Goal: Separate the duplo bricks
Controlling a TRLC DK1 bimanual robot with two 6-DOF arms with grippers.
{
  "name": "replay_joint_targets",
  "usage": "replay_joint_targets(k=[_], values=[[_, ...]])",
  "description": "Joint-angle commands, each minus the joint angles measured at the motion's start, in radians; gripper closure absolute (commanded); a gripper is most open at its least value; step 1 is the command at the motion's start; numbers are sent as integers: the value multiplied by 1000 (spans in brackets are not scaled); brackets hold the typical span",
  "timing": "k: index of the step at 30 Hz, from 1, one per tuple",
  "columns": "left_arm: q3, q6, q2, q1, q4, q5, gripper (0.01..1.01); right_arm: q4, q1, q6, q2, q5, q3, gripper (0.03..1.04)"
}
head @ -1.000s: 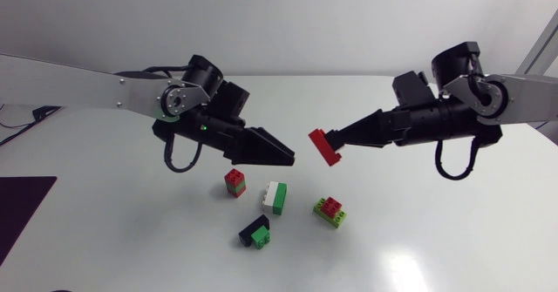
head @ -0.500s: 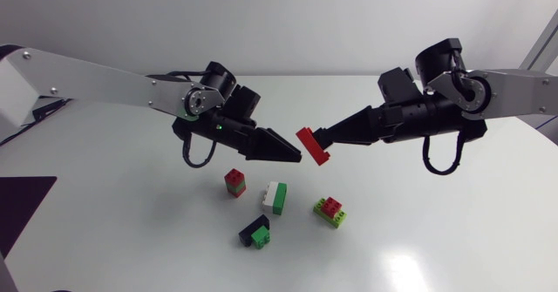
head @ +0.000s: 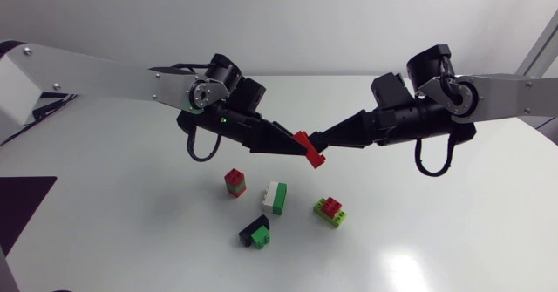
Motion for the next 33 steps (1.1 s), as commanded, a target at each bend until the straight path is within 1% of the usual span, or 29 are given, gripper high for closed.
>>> replay_joint_targets(k=[1,4,6,8,11,13,20,24,25,27,30,32,33], values=[[11,24,9,-9,-15,22,225,10,10,19,21,-14,3,689],[13,25,9,-11,-15,22,318,12,13,16,19,-12,-3,689],[11,24,9,-15,-18,24,441,15,13,14,18,-12,-5,689],[10,24,9,-18,-20,24,515,15,16,14,19,-12,-6,689],[13,24,9,-21,-21,24,693,24,24,14,15,-11,-14,689],[16,24,11,-23,-23,24,769,26,25,16,13,-11,-17,689],[6,33,5,-41,-23,22,800,43,28,13,2,-3,-26,689],[-13,52,-12,-43,-26,22,810,44,27,-30,-7,42,-31,689],[-15,52,-14,-43,-27,22,811,46,27,-47,-14,66,-31,689],[-13,52,-15,-35,-34,22,811,44,40,-90,-47,152,-38,689],[-13,53,-17,-26,-49,22,813,53,88,-138,-125,299,-69,689],[-20,56,-25,-18,-50,21,813,84,120,-135,-175,382,-97,689],[-21,56,-28,-14,-55,19,813,93,128,-132,-189,402,-103,689]])
